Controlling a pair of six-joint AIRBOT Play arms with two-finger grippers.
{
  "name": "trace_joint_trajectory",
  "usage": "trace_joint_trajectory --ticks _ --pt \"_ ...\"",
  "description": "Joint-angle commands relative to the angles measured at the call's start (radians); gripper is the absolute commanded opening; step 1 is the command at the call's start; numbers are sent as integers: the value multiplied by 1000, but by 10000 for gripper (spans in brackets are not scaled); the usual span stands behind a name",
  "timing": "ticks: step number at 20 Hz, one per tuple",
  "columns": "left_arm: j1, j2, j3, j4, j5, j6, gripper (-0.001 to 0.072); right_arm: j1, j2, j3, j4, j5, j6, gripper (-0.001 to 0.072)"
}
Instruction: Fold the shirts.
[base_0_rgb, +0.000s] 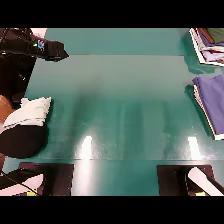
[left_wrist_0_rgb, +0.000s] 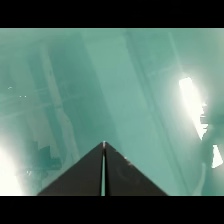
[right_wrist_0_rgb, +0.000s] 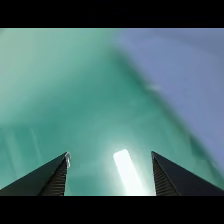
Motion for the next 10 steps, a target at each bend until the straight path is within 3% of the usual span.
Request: trace_joint_trajectory --ticks 1,2,4,10 --pt "0 -1 1 0 10 0 27 267 19 -2 6 -46 -5 569" --pt "0 -1 1 0 10 0 26 338 19 -2 -16 -52 -6 462" --pt "0 -1 1 0 10 0 27 454 19 -2 -63 -54 -16 36" --pt "0 -1 1 0 10 0 26 606 19 -2 -124 -55 -21 21"
